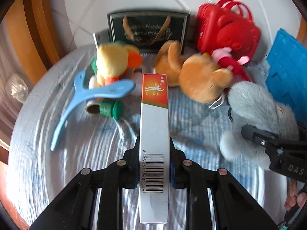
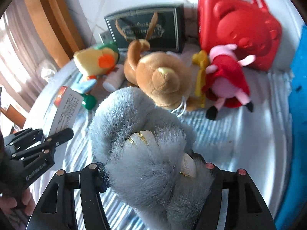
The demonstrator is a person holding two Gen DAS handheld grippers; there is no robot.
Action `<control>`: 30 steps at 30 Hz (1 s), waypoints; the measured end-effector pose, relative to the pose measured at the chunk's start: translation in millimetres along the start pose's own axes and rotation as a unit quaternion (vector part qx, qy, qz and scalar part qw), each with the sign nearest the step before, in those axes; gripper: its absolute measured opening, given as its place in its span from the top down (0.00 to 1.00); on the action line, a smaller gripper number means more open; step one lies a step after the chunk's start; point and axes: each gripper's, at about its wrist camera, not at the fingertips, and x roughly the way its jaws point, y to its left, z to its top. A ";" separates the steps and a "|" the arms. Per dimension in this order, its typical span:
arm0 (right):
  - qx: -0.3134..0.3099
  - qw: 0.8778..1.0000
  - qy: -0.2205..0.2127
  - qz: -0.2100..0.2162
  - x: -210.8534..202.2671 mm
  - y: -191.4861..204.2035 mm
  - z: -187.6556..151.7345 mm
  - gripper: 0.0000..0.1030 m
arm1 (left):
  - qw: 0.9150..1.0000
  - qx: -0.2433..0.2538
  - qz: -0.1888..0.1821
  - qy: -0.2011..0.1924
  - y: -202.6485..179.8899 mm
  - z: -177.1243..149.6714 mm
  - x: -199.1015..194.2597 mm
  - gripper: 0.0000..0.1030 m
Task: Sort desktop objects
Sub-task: 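Carry the white box with left tool while right tool carries the grey plush to the bin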
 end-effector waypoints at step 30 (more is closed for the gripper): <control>-0.016 0.965 -0.248 -0.084 -303.8 -25.7 -56.4 0.40 | 0.974 0.098 -0.087 -0.187 -142.2 -13.4 -202.3 0.78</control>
